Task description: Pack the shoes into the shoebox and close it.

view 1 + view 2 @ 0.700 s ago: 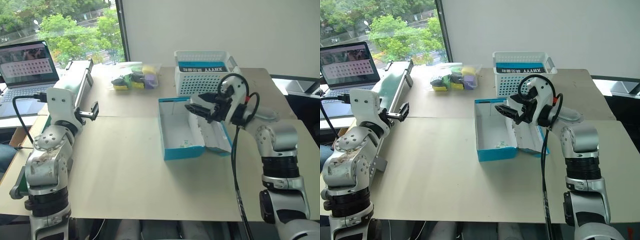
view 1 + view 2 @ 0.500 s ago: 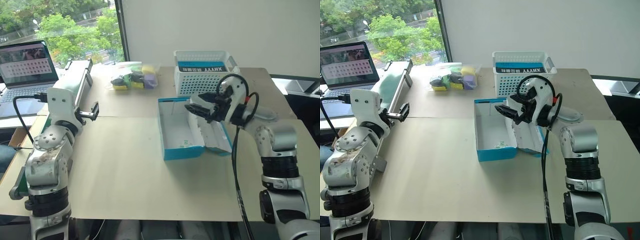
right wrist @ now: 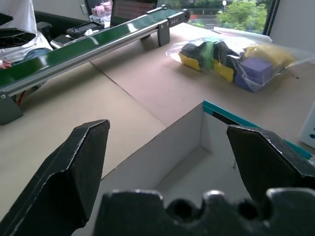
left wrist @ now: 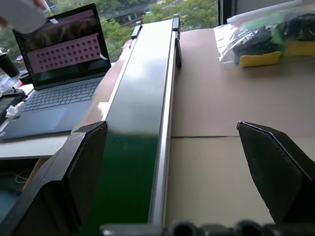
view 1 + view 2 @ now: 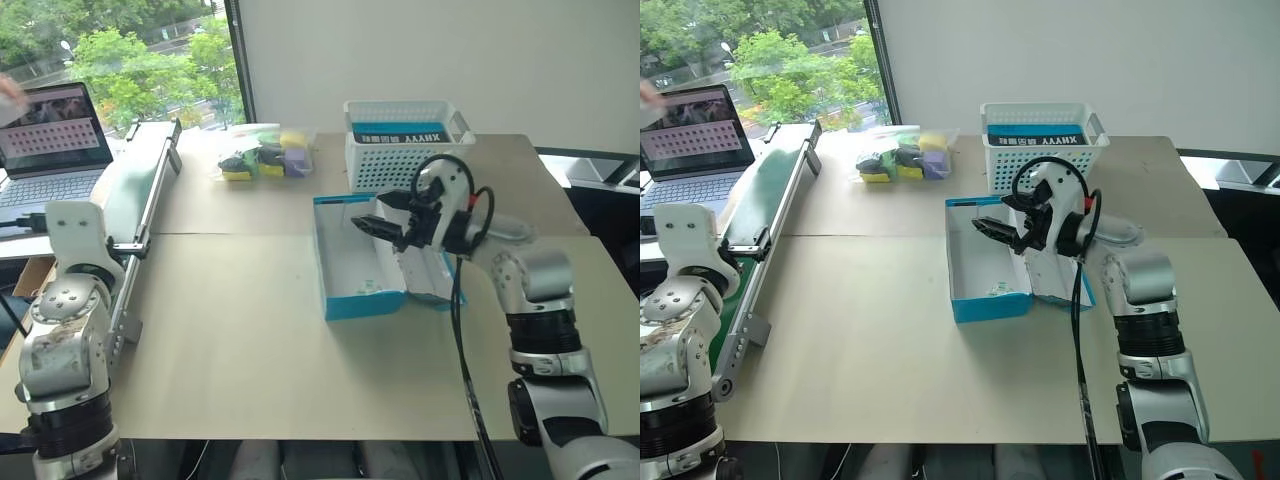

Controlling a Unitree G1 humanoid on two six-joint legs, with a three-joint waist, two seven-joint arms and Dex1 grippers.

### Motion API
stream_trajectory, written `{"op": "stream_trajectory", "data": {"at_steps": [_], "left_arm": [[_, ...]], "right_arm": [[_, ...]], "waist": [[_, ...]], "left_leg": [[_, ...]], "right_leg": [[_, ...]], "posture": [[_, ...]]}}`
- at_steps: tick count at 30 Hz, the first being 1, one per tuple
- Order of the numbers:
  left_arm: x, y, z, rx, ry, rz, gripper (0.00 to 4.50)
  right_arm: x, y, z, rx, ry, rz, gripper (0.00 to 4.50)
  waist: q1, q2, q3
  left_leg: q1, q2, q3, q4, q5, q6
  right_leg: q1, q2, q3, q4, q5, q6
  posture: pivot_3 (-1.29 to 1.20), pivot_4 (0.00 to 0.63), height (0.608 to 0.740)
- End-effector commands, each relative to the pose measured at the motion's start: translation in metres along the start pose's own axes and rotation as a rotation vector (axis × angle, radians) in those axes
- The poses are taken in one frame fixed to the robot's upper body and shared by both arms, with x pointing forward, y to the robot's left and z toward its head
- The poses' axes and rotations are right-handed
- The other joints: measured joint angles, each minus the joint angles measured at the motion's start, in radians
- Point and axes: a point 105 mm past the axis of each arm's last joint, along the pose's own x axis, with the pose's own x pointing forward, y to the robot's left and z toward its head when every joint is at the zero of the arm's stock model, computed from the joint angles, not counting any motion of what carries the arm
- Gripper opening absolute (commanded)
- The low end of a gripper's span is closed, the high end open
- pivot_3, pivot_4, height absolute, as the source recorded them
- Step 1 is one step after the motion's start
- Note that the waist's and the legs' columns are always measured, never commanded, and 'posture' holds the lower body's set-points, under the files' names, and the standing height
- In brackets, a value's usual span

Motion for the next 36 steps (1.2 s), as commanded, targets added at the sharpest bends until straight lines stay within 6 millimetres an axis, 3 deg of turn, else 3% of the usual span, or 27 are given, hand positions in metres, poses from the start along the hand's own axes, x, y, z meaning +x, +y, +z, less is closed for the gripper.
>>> {"op": "stream_trajectory", "data": {"at_steps": [1, 8, 14, 21, 26, 31, 36], "left_arm": [[-0.008, 0.0, 0.014, -0.007, -0.049, 0.037, 4.5], [-0.009, 0.001, 0.018, -0.047, -0.066, 0.064, 4.5], [-0.016, 0.006, 0.007, -0.075, -0.035, 0.071, 4.5], [-0.021, 0.001, 0.004, -0.117, -0.043, 0.047, 4.5], [-0.011, 0.016, 0.001, -0.202, -0.035, 0.09, 4.5], [-0.01, 0.047, -0.021, -0.268, -0.002, 0.142, 4.5], [-0.003, 0.053, -0.023, -0.231, -0.02, 0.047, 4.5]], "right_arm": [[0.002, 0.001, 0.017, -0.011, -0.063, 0.028, 4.48], [0.022, 0.036, 0.021, 0.039, -0.116, 0.139, 4.48], [0.036, 0.065, 0.006, 0.029, -0.094, 0.197, 4.48], [0.039, 0.071, 0.002, 0.033, -0.092, 0.19, 4.48], [0.045, 0.077, 0.005, 0.016, -0.097, 0.194, 4.48], [0.055, 0.095, 0.021, 0.062, -0.167, 0.27, 4.48], [0.061, 0.113, 0.027, 0.068, -0.19, 0.328, 4.48]], "waist": [[0.006, 0.0, 0.0], [-0.005, -0.001, 0.0], [-0.006, -0.001, 0.0], [-0.002, -0.002, 0.0], [-0.004, -0.002, 0.0], [-0.015, -0.002, 0.0], [-0.012, -0.003, -0.001]], "left_leg": [[0.0, 0.0, 0.0, 0.0, 0.0, 0.0], [0.0, 0.0, 0.0, 0.0, 0.0, 0.0], [0.0, 0.001, 0.0, 0.0, 0.0, 0.0], [0.0, 0.001, -0.001, 0.0, 0.0, 0.0], [0.0, 0.001, 0.0, 0.0, 0.0, 0.0], [0.0, 0.001, 0.0, -0.001, 0.0, 0.0], [0.001, 0.002, -0.001, -0.001, 0.0, 0.0]], "right_leg": [[0.0, 0.0, 0.0, 0.0, 0.0, 0.0], [-0.001, 0.0, 0.0, 0.001, 0.0, 0.0], [-0.001, 0.0, 0.0, 0.002, 0.0, 0.0], [-0.001, 0.0, -0.001, 0.002, 0.0, 0.0], [-0.001, 0.001, -0.001, 0.002, 0.0, 0.0], [-0.002, 0.001, 0.0, 0.002, 0.0, 0.0], [-0.002, 0.001, -0.001, 0.002, 0.0, -0.001]], "posture": [[0.0, 0.15, 0.74], [0.0, 0.15, 0.74], [0.0, 0.15, 0.74], [0.0, 0.15, 0.74], [0.0, 0.15, 0.74], [0.0, 0.15, 0.74], [0.0, 0.15, 0.74]]}}
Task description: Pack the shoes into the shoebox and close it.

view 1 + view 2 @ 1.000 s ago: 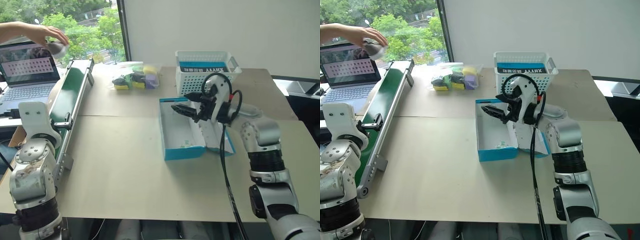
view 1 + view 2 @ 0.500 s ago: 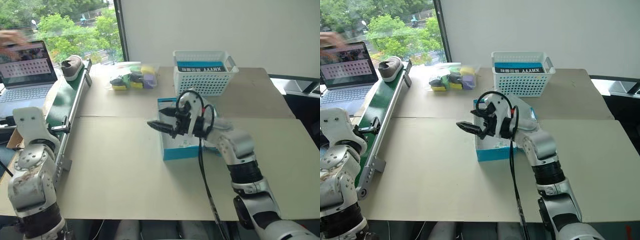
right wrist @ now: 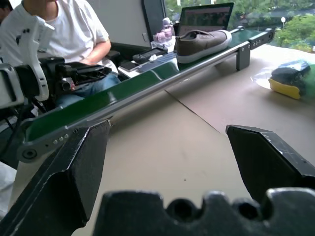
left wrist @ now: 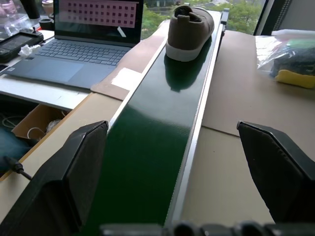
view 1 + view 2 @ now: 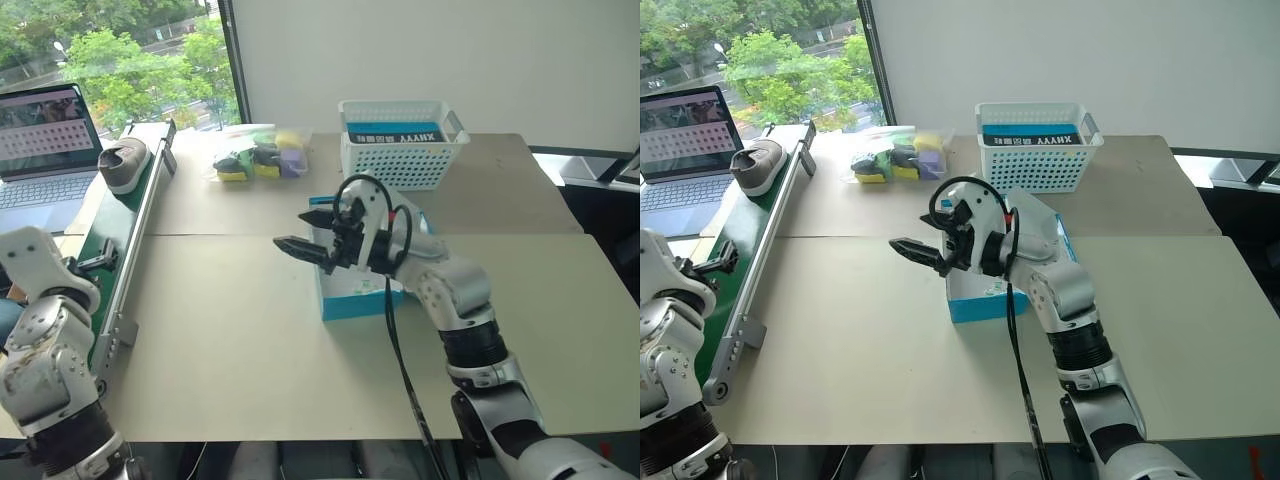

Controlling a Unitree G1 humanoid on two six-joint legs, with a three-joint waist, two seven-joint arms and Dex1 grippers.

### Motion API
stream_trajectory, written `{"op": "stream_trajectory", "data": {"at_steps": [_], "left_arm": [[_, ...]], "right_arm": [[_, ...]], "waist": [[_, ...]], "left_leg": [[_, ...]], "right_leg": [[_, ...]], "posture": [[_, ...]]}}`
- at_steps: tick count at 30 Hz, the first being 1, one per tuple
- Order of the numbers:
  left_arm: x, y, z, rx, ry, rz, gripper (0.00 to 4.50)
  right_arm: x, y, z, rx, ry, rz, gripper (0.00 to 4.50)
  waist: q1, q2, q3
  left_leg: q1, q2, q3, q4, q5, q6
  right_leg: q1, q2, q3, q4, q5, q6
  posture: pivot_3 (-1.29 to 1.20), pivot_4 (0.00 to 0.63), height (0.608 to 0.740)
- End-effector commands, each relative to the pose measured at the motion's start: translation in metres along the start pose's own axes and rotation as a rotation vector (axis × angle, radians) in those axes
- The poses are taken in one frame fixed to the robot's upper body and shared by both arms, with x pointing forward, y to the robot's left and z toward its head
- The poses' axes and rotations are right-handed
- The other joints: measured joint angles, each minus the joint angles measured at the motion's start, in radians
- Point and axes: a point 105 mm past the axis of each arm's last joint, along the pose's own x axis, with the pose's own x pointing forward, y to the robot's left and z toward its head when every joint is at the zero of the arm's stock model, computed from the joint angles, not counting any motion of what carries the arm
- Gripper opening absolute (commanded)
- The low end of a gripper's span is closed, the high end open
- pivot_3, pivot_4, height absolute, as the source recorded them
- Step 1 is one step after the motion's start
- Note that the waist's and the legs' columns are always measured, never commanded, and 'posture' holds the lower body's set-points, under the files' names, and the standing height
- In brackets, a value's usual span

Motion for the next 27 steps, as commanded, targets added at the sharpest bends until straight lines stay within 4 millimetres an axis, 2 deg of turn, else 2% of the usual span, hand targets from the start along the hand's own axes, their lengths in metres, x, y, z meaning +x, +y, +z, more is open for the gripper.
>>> {"op": "stream_trajectory", "data": {"at_steps": [1, 5, 8, 17, 21, 26, 27], "left_arm": [[0.004, 0.004, 0.016, 0.047, -0.07, -0.089, 4.5], [0.011, 0.021, 0.005, 0.107, -0.037, -0.105, 4.5], [0.019, 0.025, -0.001, 0.146, -0.017, -0.137, 4.5], [0.048, 0.012, -0.019, 0.14, 0.047, -0.263, 4.5], [0.061, 0.013, -0.021, 0.148, 0.065, -0.256, 4.5], [0.066, 0.019, -0.025, 0.139, 0.076, -0.219, 4.5], [0.066, 0.024, -0.029, 0.13, 0.093, -0.189, 4.24]], "right_arm": [[0.006, 0.019, 0.02, -0.04, -0.062, 0.068, 4.48], [0.004, 0.02, 0.019, -0.041, -0.062, 0.065, 4.48], [0.002, 0.02, 0.02, -0.042, -0.059, 0.064, 4.48], [-0.003, 0.019, 0.024, -0.058, -0.046, 0.033, 4.48], [-0.007, 0.019, 0.023, -0.059, -0.037, 0.013, 4.48], [-0.013, 0.015, 0.022, -0.063, -0.025, -0.015, 4.48], [-0.013, 0.014, 0.021, -0.067, -0.019, -0.024, 4.49]], "waist": [[0.007, -0.001, 0.0], [0.009, -0.001, 0.0], [0.009, -0.001, 0.0], [0.009, -0.001, 0.0], [0.006, -0.001, 0.0], [0.007, -0.001, 0.0], [0.007, -0.001, 0.0]], "left_leg": [[0.0, 0.0, 0.0, 0.0, 0.0, 0.0], [0.0, 0.0, 0.0, 0.0, 0.0, 0.0], [0.0, 0.0, 0.0, -0.001, 0.0, 0.0], [0.0, 0.0, 0.0, -0.001, 0.0, 0.0], [0.0, 0.0, 0.0, -0.001, 0.0, 0.0], [0.0, 0.0, 0.001, -0.001, 0.0, 0.0], [0.0, 0.0, 0.0, -0.001, 0.0, 0.0]], "right_leg": [[0.0, 0.0, 0.0, 0.0, 0.0, 0.0], [0.0, 0.0, -0.001, -0.001, 0.0, 0.0], [0.0, 0.0, -0.001, -0.001, 0.0, 0.0], [0.0, 0.0, -0.001, 0.0, 0.0, -0.001], [-0.001, 0.0, -0.001, 0.0, 0.0, -0.001], [-0.001, 0.0, -0.001, 0.0, 0.0, -0.001], [-0.001, 0.0, -0.001, 0.0, 0.0, -0.001]], "posture": [[0.0, 0.15, 0.74], [0.0, 0.15, 0.74], [0.0, 0.15, 0.74], [0.0, 0.15, 0.74], [0.0, 0.15, 0.74], [0.0, 0.15, 0.74], [0.0, 0.15, 0.74]]}}
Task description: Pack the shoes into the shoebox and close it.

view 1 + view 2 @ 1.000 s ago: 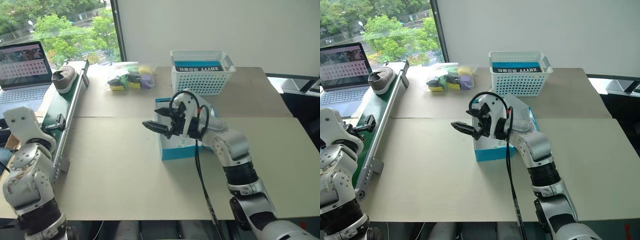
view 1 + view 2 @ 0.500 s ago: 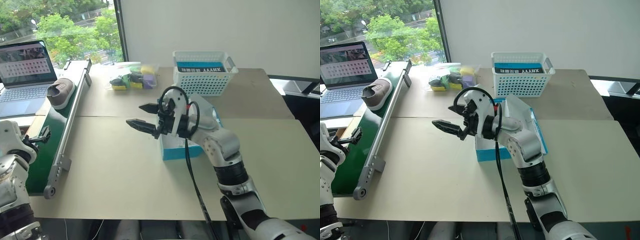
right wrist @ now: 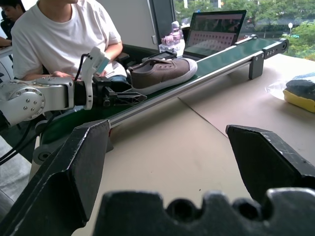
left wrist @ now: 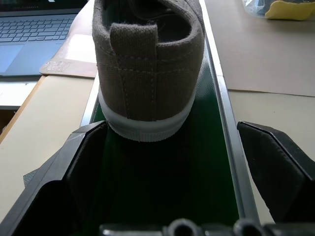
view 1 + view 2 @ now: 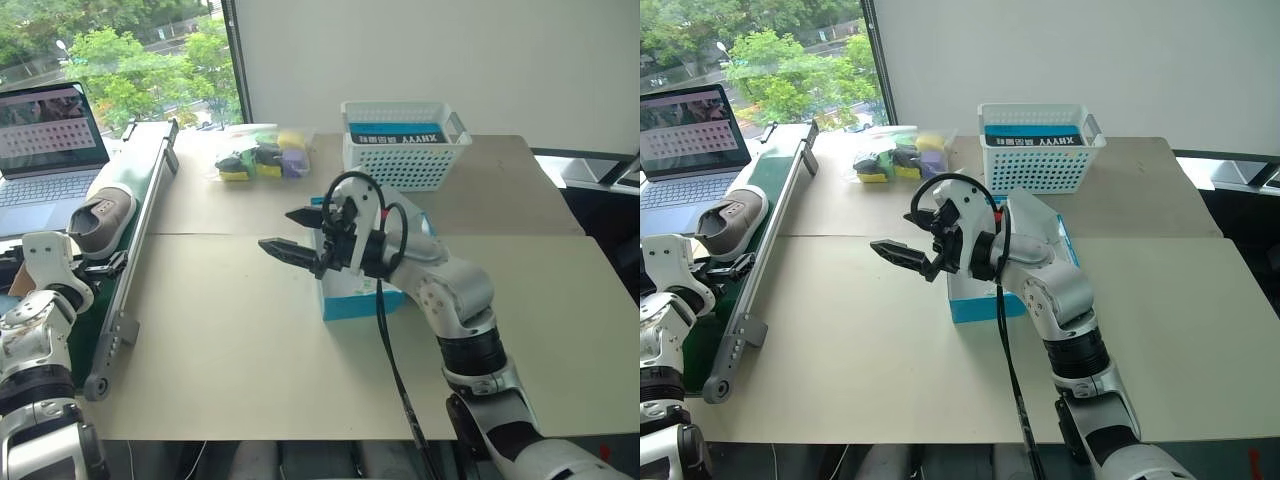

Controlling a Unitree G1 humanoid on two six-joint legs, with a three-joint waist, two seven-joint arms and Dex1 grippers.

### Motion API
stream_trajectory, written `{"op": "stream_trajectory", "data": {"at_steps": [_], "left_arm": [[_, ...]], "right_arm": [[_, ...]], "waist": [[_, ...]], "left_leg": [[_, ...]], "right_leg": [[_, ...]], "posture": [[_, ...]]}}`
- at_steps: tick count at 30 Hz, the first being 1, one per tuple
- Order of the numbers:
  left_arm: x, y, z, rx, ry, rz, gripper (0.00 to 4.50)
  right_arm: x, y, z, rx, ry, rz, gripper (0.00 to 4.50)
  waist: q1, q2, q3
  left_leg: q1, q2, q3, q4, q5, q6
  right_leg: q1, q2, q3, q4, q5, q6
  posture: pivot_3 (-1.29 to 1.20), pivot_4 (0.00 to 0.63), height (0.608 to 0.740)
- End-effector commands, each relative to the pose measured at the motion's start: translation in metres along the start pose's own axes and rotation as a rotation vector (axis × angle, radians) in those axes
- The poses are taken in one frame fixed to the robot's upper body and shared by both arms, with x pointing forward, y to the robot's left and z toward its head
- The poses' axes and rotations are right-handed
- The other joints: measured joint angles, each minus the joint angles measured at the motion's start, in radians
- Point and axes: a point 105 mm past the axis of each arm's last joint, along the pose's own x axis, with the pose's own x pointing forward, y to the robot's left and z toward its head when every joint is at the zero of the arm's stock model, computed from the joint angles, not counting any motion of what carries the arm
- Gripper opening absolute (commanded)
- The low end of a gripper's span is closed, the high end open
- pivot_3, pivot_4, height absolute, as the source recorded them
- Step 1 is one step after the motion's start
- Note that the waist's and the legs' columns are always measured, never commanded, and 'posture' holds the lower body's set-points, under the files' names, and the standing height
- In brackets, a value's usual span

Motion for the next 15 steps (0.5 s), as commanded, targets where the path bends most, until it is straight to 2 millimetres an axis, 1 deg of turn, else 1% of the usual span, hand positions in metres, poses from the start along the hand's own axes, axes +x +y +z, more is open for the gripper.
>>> {"op": "stream_trajectory", "data": {"at_steps": [1, 2, 3, 5, 9, 11, 13, 15], "left_arm": [[-0.002, 0.017, 0.005, 0.015, -0.005, 0.074, 3.98], [-0.002, 0.017, 0.002, 0.009, 0.006, 0.075, 3.69], [-0.002, 0.016, 0.0, 0.005, 0.01, 0.07, 3.27], [-0.002, 0.011, -0.001, 0.003, 0.005, 0.055, 2.64], [-0.001, 0.002, 0.003, -0.006, -0.014, 0.028, 2.44], [-0.001, -0.015, 0.017, 0.012, -0.062, -0.014, 2.44], [-0.002, -0.045, 0.042, 0.065, -0.141, -0.09, 2.44], [-0.006, -0.083, 0.069, 0.062, -0.228, -0.184, 2.44]], "right_arm": [[-0.004, 0.003, 0.013, -0.044, -0.032, -0.005, 4.5], [-0.005, 0.002, 0.013, -0.047, -0.028, -0.01, 4.5], [-0.005, 0.001, 0.013, -0.047, -0.026, -0.015, 4.5], [-0.006, -0.001, 0.012, -0.049, -0.021, -0.021, 4.5], [-0.006, -0.002, 0.009, -0.052, -0.009, -0.024, 4.5], [-0.006, -0.002, 0.009, -0.053, -0.005, -0.025, 4.5], [-0.007, -0.006, 0.013, -0.02, -0.032, -0.045, 4.5], [-0.011, -0.016, 0.025, 0.073, -0.109, -0.077, 4.5]], "waist": [[0.0, 0.0, 0.0], [0.0, 0.0, 0.0], [0.0, 0.0, 0.0], [0.001, 0.0, 0.0], [0.002, 0.0, 0.0], [0.006, 0.0, 0.0], [0.01, 0.0, 0.0], [0.017, -0.002, 0.001]], "left_leg": [[0.0, 0.0, 0.0, 0.0, 0.0, 0.0], [0.0, 0.0, 0.0, 0.0, 0.0, 0.0], [0.0, 0.0, 0.0, 0.0, 0.0, 0.0], [0.001, 0.0, 0.0, 0.0, 0.0, 0.0], [0.002, 0.0, 0.0, 0.0, 0.0, 0.0], [0.002, 0.0, 0.0, 0.0, 0.0, 0.0], [0.001, 0.0, 0.0, 0.0, 0.0, 0.0], [-0.001, 0.0, -0.001, 0.001, 0.0, 0.0]], "right_leg": [[0.0, 0.0, 0.0, 0.0, 0.0, 0.0], [0.0, 0.0, 0.0, 0.0, 0.0, 0.0], [0.0, 0.0, 0.0, 0.0, 0.0, 0.0], [0.0, 0.0, 0.0, 0.001, 0.0, 0.0], [0.001, 0.0, 0.0, 0.002, 0.0, 0.0], [0.001, 0.0, 0.0, 0.002, 0.0, 0.0], [0.001, 0.0, 0.0, 0.001, 0.0, 0.0], [0.0, 0.0, -0.001, 0.001, 0.0, 0.0]], "posture": [[0.0, 0.15, 0.74], [0.0, 0.15, 0.74], [0.0, 0.15, 0.74], [0.0, 0.15, 0.74], [0.0, 0.15, 0.74], [0.0, 0.15, 0.74], [0.0, 0.15, 0.74], [0.0, 0.15, 0.74]]}}
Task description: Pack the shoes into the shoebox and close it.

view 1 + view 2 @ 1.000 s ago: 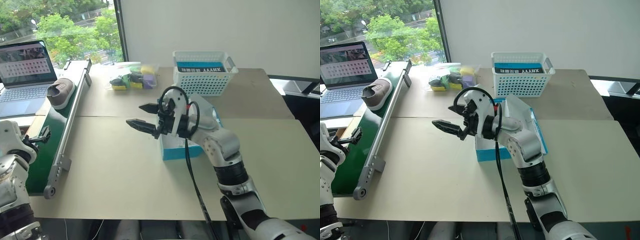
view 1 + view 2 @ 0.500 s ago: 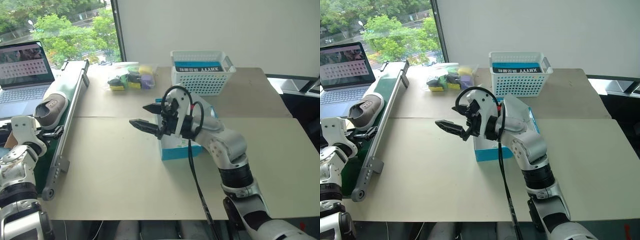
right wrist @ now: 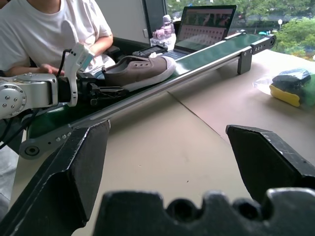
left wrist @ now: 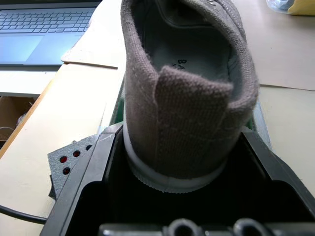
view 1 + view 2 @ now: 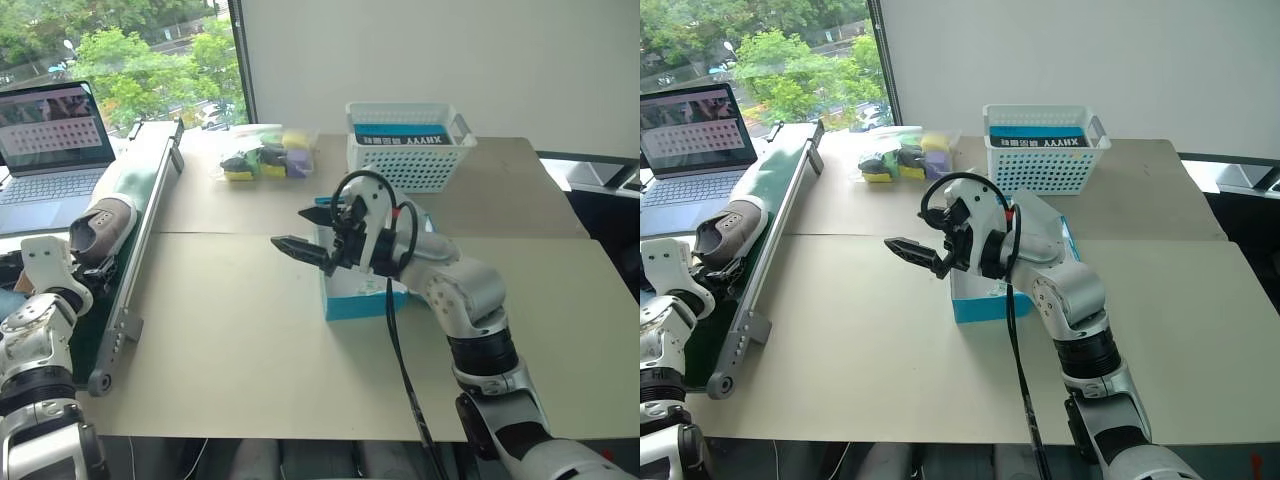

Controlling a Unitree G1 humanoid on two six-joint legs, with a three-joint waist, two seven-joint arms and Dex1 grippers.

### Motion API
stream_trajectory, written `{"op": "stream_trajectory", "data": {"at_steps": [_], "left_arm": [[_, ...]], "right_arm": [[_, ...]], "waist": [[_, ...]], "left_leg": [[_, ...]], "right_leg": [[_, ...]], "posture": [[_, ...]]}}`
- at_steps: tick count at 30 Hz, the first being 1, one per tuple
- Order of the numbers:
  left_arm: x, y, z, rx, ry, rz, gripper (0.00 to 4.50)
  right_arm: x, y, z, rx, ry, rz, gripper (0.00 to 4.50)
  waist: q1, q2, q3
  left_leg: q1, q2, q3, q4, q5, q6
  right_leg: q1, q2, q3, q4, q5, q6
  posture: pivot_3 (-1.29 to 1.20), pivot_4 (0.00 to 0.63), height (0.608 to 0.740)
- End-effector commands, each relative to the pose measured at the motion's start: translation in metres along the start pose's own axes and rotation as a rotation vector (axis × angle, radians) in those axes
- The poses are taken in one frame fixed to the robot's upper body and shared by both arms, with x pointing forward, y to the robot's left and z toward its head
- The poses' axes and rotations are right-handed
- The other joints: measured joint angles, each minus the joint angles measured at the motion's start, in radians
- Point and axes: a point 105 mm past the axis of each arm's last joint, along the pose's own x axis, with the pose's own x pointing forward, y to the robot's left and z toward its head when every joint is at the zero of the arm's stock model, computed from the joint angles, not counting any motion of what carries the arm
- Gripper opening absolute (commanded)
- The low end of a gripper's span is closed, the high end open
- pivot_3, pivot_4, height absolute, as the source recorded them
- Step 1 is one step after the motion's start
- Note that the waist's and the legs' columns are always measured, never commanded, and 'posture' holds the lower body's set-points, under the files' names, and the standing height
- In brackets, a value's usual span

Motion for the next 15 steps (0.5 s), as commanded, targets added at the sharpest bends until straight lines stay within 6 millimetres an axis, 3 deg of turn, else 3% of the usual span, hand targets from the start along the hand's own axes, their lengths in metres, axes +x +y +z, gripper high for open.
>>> {"op": "stream_trajectory", "data": {"at_steps": [1, 5, 8, 10, 15], "left_arm": [[-0.003, -0.062, 0.071, 0.036, -0.218, -0.164, 2.44], [-0.011, -0.134, 0.107, -0.024, -0.289, -0.324, 2.44], [-0.02, -0.184, 0.125, -0.073, -0.31, -0.46, 2.44], [-0.026, -0.209, 0.133, -0.1, -0.314, -0.524, 2.44], [-0.047, -0.267, 0.139, -0.216, -0.295, -0.67, 2.44]], "right_arm": [[-0.007, -0.011, 0.03, 0.112, -0.146, -0.033, 4.5], [-0.016, -0.049, 0.049, 0.333, -0.286, -0.186, 4.5], [-0.016, -0.066, 0.069, 0.491, -0.43, -0.252, 4.5], [-0.018, -0.077, 0.082, 0.606, -0.529, -0.289, 4.5], [-0.015, -0.092, 0.087, 0.715, -0.566, -0.375, 4.5]], "waist": [[0.006, -0.002, 0.0], [0.009, -0.003, 0.001], [0.003, -0.003, 0.001], [-0.011, -0.003, 0.001], [-0.017, -0.003, 0.001]], "left_leg": [[-0.001, 0.0, -0.001, 0.0, 0.0, 0.0], [-0.001, 0.0, -0.001, 0.001, 0.0, 0.0], [0.0, 0.0, 0.0, 0.0, 0.0, 0.0], [0.0, 0.0, 0.0, -0.001, 0.0, 0.0], [-0.002, 0.0, 0.002, -0.001, 0.0, 0.0]], "right_leg": [[0.0, 0.0, 0.0, 0.0, 0.0, 0.0], [0.0, 0.0, 0.0, 0.0, 0.0, -0.001], [0.0, 0.0, 0.0, 0.001, 0.0, -0.001], [-0.001, 0.0, 0.001, 0.001, 0.0, -0.001], [-0.001, 0.0, 0.001, 0.003, 0.0, -0.001]], "posture": [[0.0, 0.15, 0.74], [0.0, 0.15, 0.74], [0.0, 0.15, 0.74], [0.0, 0.15, 0.74], [0.0, 0.15, 0.74]]}}
